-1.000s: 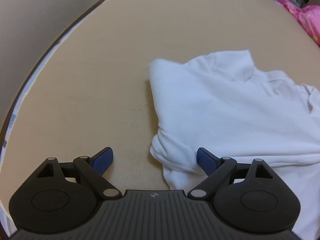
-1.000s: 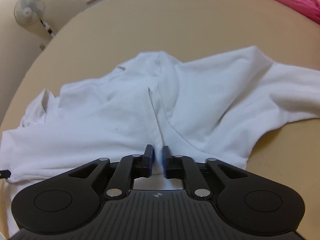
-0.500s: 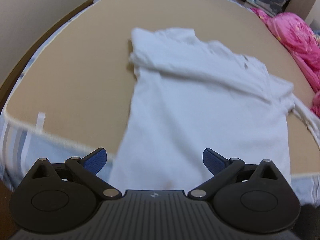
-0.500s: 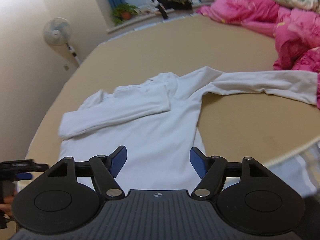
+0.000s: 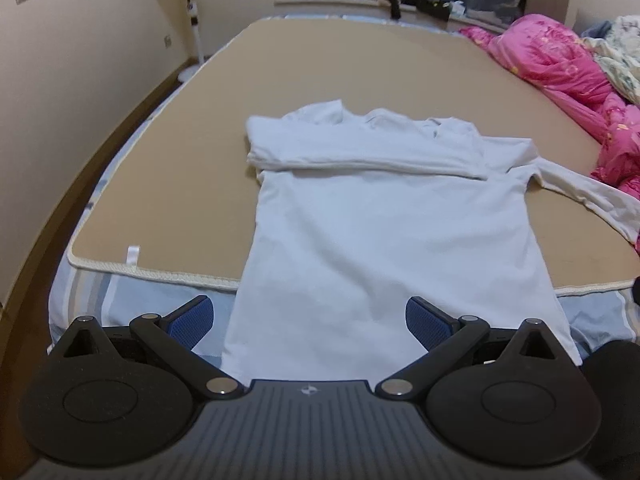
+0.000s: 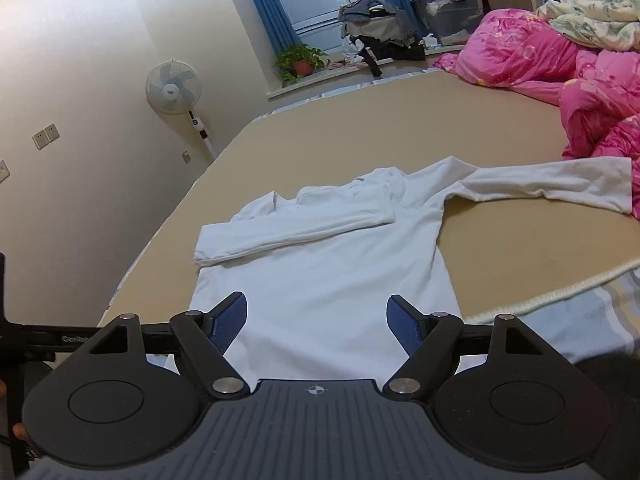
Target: Fold small clothes
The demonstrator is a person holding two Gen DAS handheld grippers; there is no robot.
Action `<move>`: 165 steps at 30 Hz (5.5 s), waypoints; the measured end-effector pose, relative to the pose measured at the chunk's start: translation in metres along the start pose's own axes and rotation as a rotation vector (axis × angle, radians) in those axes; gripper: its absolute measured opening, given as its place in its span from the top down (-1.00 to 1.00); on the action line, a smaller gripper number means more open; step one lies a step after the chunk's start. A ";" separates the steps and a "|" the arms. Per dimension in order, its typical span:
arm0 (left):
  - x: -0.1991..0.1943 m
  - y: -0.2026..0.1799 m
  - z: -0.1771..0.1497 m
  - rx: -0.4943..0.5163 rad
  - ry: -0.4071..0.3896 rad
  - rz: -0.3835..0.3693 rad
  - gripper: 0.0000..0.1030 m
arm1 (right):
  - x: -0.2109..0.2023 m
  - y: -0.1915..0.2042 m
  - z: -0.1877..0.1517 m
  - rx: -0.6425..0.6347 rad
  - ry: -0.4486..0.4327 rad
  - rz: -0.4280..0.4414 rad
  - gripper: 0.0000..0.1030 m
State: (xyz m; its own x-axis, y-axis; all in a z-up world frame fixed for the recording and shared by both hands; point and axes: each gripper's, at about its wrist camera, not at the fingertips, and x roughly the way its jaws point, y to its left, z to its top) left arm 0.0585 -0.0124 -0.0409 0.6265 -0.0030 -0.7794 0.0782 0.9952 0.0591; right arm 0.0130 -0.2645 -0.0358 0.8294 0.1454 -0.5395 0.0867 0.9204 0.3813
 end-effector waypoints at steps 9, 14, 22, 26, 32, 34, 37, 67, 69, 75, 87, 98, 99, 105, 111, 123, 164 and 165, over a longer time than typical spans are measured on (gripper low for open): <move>-0.016 -0.004 0.004 -0.002 -0.044 0.003 -0.99 | -0.009 0.000 -0.004 -0.002 -0.021 -0.003 -0.54; -0.010 -0.002 0.011 -0.019 -0.032 0.021 -0.99 | -0.007 -0.010 0.001 -0.006 -0.023 -0.016 -0.56; 0.007 -0.006 0.032 -0.015 0.008 0.090 -0.99 | 0.017 -0.072 0.014 0.098 -0.071 -0.111 -0.57; 0.015 -0.013 0.047 -0.024 0.020 0.131 -0.99 | 0.037 -0.139 0.035 0.226 -0.148 -0.222 -0.57; 0.031 -0.033 0.068 0.013 0.072 0.153 -0.99 | 0.085 -0.278 0.068 0.510 -0.228 -0.420 -0.55; 0.037 -0.044 0.075 0.049 0.081 0.174 -0.99 | 0.103 -0.324 0.077 0.530 -0.237 -0.523 -0.55; 0.046 -0.058 0.084 0.079 0.104 0.180 -0.99 | 0.132 -0.381 0.093 0.503 -0.199 -0.614 -0.55; 0.061 -0.033 0.078 0.024 0.149 0.175 -0.99 | 0.121 -0.416 0.199 0.435 -0.041 -0.738 0.87; 0.058 -0.019 0.077 -0.006 0.147 0.187 -0.99 | 0.124 -0.411 0.197 0.470 -0.036 -0.741 0.87; 0.067 0.027 0.084 -0.126 0.152 0.198 -0.99 | 0.144 -0.315 0.246 0.223 -0.087 -0.655 0.87; 0.082 0.119 0.073 -0.277 0.114 0.197 -0.99 | 0.289 0.078 0.277 -0.384 -0.107 -0.111 0.87; 0.108 0.169 0.050 -0.300 0.142 0.251 -0.99 | 0.384 0.171 0.080 -0.551 0.329 0.108 -0.02; 0.110 0.166 0.052 -0.287 0.133 0.246 -0.99 | 0.376 0.158 0.083 -0.529 0.326 0.099 -0.03; 0.137 0.139 0.103 -0.222 0.016 0.075 -0.99 | 0.319 0.027 0.117 -0.381 0.224 -0.162 -0.05; 0.206 0.121 0.181 -0.281 0.072 -0.126 -0.98 | 0.281 -0.064 0.121 -0.234 0.219 -0.289 -0.05; 0.339 0.083 0.221 -0.193 0.349 -0.052 -0.55 | 0.321 -0.088 0.095 -0.103 0.260 -0.263 -0.05; 0.401 -0.367 0.287 0.423 0.224 -0.273 1.00 | 0.323 -0.164 0.073 -0.432 0.005 -0.034 0.92; 0.402 -0.364 0.290 0.395 0.197 -0.267 1.00 | 0.323 -0.166 0.067 -0.425 0.012 -0.036 0.93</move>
State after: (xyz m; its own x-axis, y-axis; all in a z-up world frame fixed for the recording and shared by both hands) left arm 0.5073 -0.4044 -0.1947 0.3899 -0.1956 -0.8998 0.5262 0.8492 0.0434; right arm 0.3034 -0.3949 -0.2236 0.8231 0.1125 -0.5567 -0.1222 0.9923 0.0198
